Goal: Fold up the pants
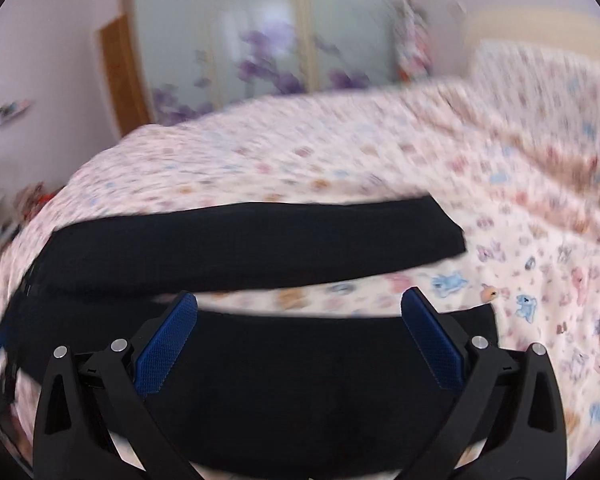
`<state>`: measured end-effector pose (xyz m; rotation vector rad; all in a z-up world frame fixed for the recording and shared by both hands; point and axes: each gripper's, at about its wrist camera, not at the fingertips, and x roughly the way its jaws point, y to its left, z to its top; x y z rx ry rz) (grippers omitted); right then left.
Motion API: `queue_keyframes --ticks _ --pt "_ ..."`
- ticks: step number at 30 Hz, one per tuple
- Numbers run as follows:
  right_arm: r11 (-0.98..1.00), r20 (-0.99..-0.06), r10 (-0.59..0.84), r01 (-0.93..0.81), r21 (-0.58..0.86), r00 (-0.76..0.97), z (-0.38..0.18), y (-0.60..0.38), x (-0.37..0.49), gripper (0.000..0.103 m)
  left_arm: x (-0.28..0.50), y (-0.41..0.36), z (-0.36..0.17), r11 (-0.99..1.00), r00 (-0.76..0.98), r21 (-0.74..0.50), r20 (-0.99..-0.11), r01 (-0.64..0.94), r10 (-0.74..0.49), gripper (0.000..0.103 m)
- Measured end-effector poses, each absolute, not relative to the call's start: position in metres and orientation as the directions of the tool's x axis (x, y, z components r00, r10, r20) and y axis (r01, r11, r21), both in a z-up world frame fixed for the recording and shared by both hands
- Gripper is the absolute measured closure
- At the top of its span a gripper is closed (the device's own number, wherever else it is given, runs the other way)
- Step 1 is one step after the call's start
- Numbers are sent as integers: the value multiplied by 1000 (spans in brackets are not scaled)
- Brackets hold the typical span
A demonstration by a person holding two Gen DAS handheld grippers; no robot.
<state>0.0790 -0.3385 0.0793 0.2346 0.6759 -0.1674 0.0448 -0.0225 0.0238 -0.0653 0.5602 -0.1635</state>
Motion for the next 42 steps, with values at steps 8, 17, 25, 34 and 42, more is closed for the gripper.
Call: queue_keyframes --ticks 8,17,25,34,42 --pt "913 -599 -81 300 275 796 62 -454 155 8 73 -25 -16 956 699 -216 -652 200 -294 2" --pt "839 -671 -127 441 320 730 18 -527 234 45 78 -25 -29 935 677 -248 -645 254 -355 2" --pt "813 -745 -170 519 263 645 -18 -556 266 53 74 -43 -28 931 684 -189 -634 313 -360 2" --pt "856 -654 -107 405 323 749 -4 -542 238 90 78 -37 -32 934 672 -208 -651 290 -354 2" --pt "858 -420 20 200 473 907 52 -519 131 91 69 -25 -18 938 734 -224 -584 263 -346 2"
